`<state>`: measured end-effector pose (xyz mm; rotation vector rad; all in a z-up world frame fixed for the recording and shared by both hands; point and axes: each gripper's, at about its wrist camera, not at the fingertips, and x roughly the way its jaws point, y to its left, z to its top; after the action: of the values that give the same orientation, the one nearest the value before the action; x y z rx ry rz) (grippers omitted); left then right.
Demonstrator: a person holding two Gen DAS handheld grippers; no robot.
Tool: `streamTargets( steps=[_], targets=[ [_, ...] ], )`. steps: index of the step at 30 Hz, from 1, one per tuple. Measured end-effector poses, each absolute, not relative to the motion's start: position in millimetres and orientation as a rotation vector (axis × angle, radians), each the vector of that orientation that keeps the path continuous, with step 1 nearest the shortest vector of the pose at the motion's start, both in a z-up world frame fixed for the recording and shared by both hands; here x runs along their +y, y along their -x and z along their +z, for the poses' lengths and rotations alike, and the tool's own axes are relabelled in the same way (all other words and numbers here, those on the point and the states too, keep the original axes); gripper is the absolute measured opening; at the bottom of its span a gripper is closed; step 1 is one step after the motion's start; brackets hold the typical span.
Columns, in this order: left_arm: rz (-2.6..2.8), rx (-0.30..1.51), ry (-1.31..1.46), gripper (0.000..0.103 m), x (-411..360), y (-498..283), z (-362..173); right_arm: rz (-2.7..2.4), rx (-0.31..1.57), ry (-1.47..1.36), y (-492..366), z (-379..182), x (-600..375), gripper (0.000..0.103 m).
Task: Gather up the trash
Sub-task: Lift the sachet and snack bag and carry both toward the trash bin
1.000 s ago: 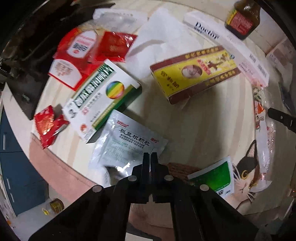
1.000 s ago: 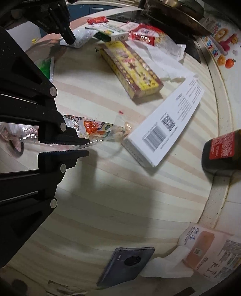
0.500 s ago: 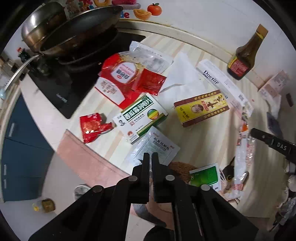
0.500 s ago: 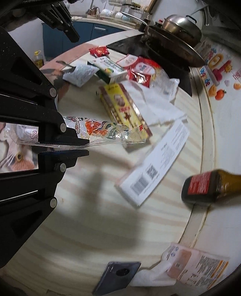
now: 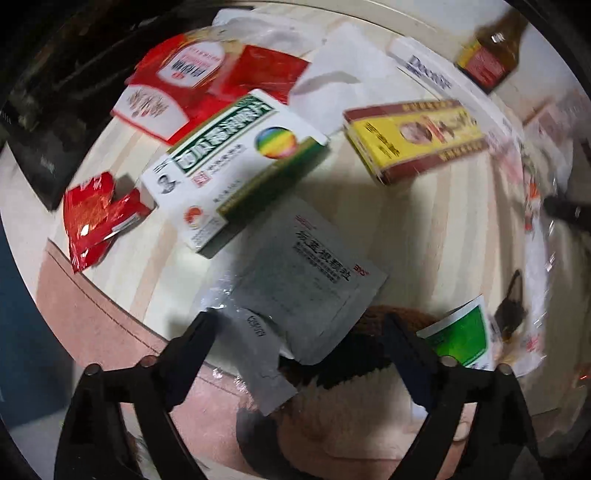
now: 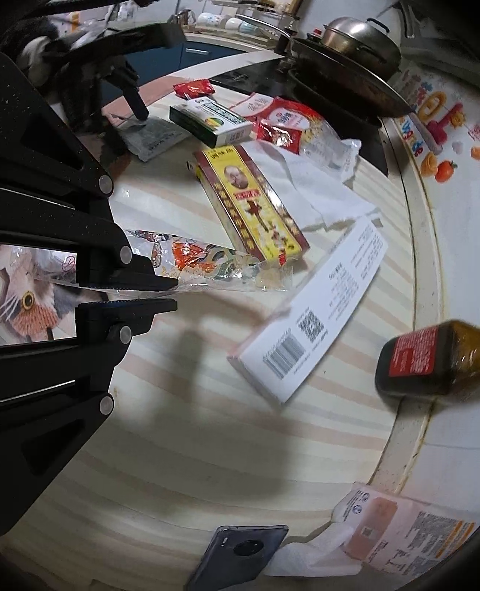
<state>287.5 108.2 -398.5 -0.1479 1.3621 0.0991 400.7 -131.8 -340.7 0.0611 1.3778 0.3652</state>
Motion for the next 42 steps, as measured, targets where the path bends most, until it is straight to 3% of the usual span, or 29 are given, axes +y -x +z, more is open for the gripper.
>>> streamTargets(
  steps=[6,9,10,11,12,19,30,42],
  targets=[
    [0.142,1.379,0.084,0.093,104,-290,-399,0.349,1.384,-0.068,-408,-343,-143,0.004],
    [0.092,1.363,0.09,0.075,106,-295,-393,0.34,1.387,-0.081,-411,-345,-147,0.004],
    [0.073,1.356,0.077,0.055,102,-297,-390,0.338,1.387,-0.085,-411,-345,-148,0.004],
    [0.063,1.353,0.067,0.021,101,-300,-386,0.338,1.387,-0.087,-412,-346,-148,0.004],
    [0.04,1.356,0.051,0.006,96,-302,-383,0.337,1.386,-0.087,-411,-346,-148,0.004],
    [0.024,1.33,0.019,0.005,83,-300,-356,0.346,1.371,-0.098,-405,-340,-148,0.004],
    [0.129,1.132,0.111,0.005,111,-260,-257,0.438,1.328,-0.102,-388,-312,-126,0.004],
    [0.447,1.045,0.344,0.005,244,-152,-235,0.783,1.215,0.133,-318,-247,60,0.003]
  ],
)
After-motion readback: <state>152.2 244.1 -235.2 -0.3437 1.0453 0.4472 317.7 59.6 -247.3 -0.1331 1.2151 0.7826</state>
